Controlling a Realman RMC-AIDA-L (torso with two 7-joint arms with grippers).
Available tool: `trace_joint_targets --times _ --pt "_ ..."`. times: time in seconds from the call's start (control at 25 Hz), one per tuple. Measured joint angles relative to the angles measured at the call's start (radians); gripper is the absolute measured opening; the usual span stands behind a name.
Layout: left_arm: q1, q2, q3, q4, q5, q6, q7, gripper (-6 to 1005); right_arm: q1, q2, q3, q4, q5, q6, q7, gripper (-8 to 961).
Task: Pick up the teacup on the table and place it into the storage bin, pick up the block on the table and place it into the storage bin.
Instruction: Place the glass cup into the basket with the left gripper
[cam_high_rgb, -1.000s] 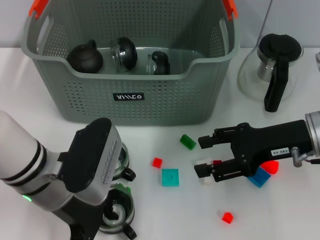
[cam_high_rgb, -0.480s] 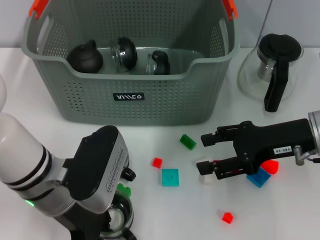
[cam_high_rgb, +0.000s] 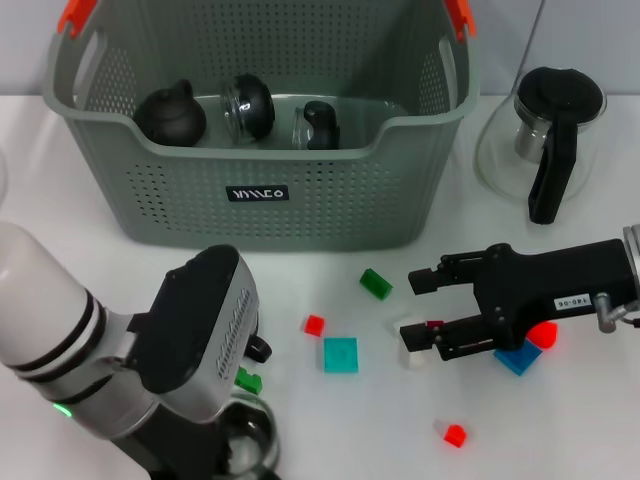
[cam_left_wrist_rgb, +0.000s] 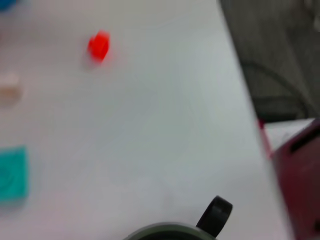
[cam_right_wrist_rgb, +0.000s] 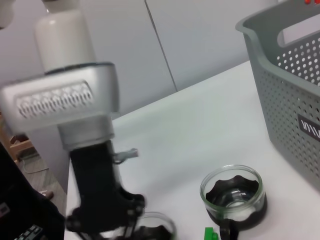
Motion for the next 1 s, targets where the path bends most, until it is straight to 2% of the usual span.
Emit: trace_joint_targets --times 0.12,0.24,0.32,0.44,0.56,0.68,0.84,1.0 --pt "-0.003 0.001 -0.065 0.047 -0.13 0.095 -0.013 46 -0.005 -0.01 0.001 0.002 0.0 -0.004 0.0 826" --pt "-0.027 0.005 -0.216 0.076 -0.35 0.185 -0.049 47 -0.017 -0.023 0.004 0.003 0.0 -0.007 0.0 826" --pt "-0.053 0.007 -0.315 0.077 -0.464 0.193 -0.086 47 -0.03 -0.033 0.009 0.007 0.0 -0.01 0.0 827" --pt "-0.115 0.008 -0.464 0.076 -0.539 0.109 -0.168 47 -0.053 -0.054 0.019 0.013 0.0 -0.015 0.006 827" --pt "-0.186 0.017 -0.539 0.05 -0.516 -0.061 -0.269 48 -0.075 -0.074 0.045 0.015 0.0 -0.032 0.013 827" --pt "-0.265 0.046 -0.544 -0.023 -0.431 -0.255 -0.384 46 -0.09 -0.088 0.081 0.019 -0.007 -0.059 0.013 826" --pt "-0.407 0.079 -0.539 -0.194 -0.264 -0.442 -0.501 45 -0.098 -0.093 0.127 0.024 -0.037 -0.07 0.013 826" --pt "-0.546 0.094 -0.539 -0.399 -0.094 -0.587 -0.578 45 -0.096 -0.093 0.143 0.025 -0.061 -0.076 0.016 826"
